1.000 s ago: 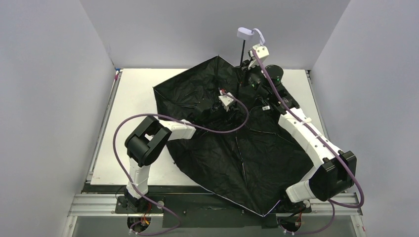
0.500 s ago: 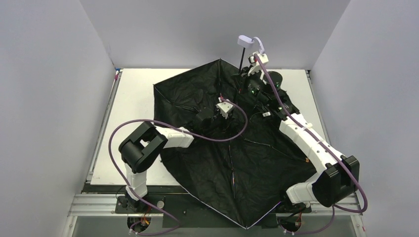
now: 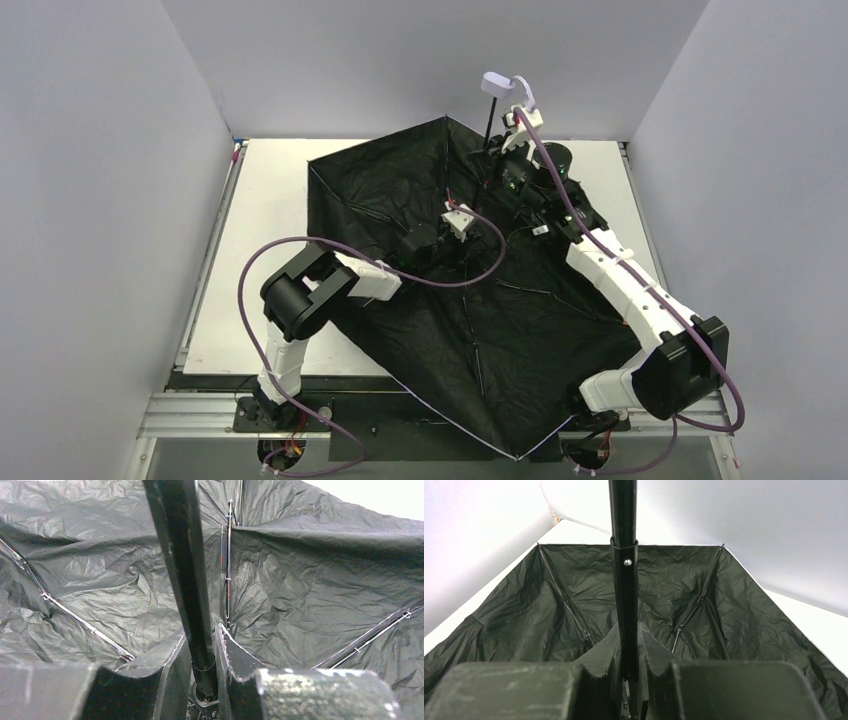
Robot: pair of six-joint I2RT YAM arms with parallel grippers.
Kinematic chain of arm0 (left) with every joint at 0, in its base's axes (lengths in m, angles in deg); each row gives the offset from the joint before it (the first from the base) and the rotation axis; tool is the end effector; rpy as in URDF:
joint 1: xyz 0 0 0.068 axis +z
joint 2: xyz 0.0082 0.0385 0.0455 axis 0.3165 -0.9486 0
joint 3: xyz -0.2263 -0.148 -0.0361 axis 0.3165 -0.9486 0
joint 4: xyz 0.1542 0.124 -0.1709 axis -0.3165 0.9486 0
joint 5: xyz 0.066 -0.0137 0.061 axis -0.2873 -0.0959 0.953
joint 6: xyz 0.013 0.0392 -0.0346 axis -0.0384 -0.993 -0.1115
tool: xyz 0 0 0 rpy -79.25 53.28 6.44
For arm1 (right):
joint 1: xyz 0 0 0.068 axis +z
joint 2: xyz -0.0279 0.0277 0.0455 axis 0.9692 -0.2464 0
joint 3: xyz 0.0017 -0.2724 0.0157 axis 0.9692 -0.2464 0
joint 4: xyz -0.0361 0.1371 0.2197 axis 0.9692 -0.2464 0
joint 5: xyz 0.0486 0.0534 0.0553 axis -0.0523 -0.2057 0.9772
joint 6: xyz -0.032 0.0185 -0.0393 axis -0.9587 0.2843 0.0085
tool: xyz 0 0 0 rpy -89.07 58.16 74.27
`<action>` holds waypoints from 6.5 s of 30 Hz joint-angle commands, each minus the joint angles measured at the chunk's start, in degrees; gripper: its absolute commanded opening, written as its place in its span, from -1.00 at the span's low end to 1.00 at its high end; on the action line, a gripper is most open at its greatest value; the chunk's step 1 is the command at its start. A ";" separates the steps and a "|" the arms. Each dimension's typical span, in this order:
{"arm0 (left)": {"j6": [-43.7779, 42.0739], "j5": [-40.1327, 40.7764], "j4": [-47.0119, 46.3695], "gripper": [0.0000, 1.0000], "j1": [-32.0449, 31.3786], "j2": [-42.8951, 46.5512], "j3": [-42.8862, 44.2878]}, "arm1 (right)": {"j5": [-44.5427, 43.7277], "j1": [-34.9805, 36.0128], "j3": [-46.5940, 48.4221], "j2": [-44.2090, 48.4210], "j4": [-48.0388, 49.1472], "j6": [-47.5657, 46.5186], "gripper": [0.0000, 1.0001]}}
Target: Open the umbrella
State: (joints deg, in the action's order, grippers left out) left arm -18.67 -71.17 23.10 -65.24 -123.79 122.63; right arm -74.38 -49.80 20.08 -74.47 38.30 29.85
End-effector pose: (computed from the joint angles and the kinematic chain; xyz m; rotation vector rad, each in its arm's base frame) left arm 0.2906 -0.3118 0.1637 0.7061 1.5803 -0.6636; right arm 0.2876 0.1489 0.3915 -0.4081 1.6286 0.6700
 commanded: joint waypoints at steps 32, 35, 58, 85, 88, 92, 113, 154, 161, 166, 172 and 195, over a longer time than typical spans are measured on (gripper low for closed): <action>-29.91 -9.85 29.90 -1.00 8.29 14.71 25.12 | -0.23 0.79 -16.97 33.54 -7.60 -9.01 0.59; -32.90 -11.87 32.28 -1.00 10.44 15.23 30.55 | -0.94 1.13 -19.17 36.37 -12.43 -12.85 0.60; -102.60 -25.14 46.65 -1.00 21.38 25.01 40.67 | 11.43 -16.98 -4.86 27.02 -21.59 2.31 0.57; -115.05 -27.56 42.75 -1.00 25.23 26.83 34.79 | 41.74 0.53 21.21 0.00 -62.39 -15.98 0.11; -115.46 -27.06 40.65 -1.00 25.17 27.19 33.59 | 45.00 1.36 22.22 -3.47 -71.91 -23.04 -0.15; -115.18 -25.87 38.58 -1.00 25.12 27.57 32.35 | 46.93 2.63 20.56 -5.29 -80.14 -27.30 -0.34; -115.52 -6.93 25.73 -0.79 29.22 22.20 31.88 | 45.32 1.73 16.30 -1.99 -93.66 -38.24 -1.00; -108.84 3.86 29.99 -0.89 50.59 4.07 63.32 | 34.80 -1.89 12.21 0.98 -93.76 -40.65 -1.00; -108.13 1.38 29.66 -0.93 50.91 5.27 60.73 | 35.26 -1.68 12.07 0.77 -93.66 -41.01 -1.00; -107.66 -4.53 29.38 -0.92 46.24 10.30 51.12 | 36.87 -1.76 13.78 0.18 -91.61 -39.09 -1.00; -109.09 -11.77 29.21 -0.74 36.65 14.80 41.02 | 40.20 -2.11 18.47 -0.52 -84.99 -33.01 -1.00; -114.21 -24.72 37.41 0.37 23.76 21.10 38.45 | 37.31 -5.19 2.30 11.76 -2.24 33.43 -1.00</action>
State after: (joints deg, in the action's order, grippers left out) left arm -129.22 -91.52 58.38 -41.24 -108.97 164.07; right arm -34.75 -53.89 23.60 -65.55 9.03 50.77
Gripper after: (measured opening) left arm 0.662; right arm 0.053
